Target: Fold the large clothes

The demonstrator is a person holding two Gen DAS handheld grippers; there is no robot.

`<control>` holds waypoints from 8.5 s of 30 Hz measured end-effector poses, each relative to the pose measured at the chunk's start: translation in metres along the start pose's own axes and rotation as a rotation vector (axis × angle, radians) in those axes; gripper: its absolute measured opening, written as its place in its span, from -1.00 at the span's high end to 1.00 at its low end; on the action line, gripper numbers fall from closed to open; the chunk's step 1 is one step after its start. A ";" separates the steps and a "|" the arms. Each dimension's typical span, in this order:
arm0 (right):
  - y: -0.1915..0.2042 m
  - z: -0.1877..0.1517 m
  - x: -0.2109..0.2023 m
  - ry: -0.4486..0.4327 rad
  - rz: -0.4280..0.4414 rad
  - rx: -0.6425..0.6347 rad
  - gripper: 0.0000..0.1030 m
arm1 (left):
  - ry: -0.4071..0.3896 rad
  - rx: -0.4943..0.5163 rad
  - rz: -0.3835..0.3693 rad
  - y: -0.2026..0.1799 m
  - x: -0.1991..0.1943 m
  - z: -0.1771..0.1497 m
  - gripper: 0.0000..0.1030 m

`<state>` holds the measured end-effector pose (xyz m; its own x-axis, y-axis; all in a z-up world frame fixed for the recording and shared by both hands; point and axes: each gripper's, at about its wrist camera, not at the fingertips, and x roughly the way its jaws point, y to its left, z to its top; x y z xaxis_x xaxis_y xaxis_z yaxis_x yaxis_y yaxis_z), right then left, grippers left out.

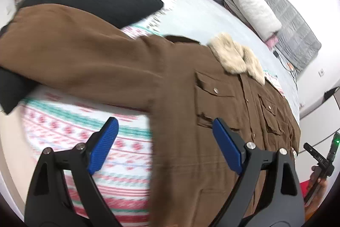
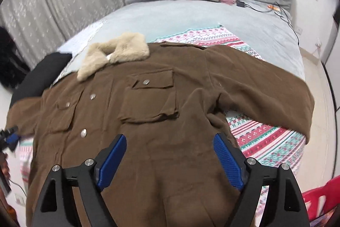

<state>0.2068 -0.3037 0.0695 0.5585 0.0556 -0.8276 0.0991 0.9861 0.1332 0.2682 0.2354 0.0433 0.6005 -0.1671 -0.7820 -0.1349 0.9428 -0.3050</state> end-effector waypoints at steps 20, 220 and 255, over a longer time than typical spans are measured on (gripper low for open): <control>0.066 -0.023 0.033 0.058 0.008 -0.166 -0.75 | -0.316 -0.486 0.100 0.212 -0.003 0.039 -0.72; 0.100 -0.012 0.087 -0.026 0.290 -0.178 -0.48 | 0.011 0.295 -0.120 -0.143 0.053 -0.059 -0.85; -0.051 -0.016 0.112 0.056 0.083 0.224 -0.50 | 0.038 0.396 -0.216 -0.227 0.109 -0.022 -0.47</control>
<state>0.2508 -0.3452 -0.0383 0.5264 0.1496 -0.8370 0.2387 0.9188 0.3144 0.3474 -0.0035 0.0155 0.5514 -0.3759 -0.7447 0.3069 0.9215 -0.2380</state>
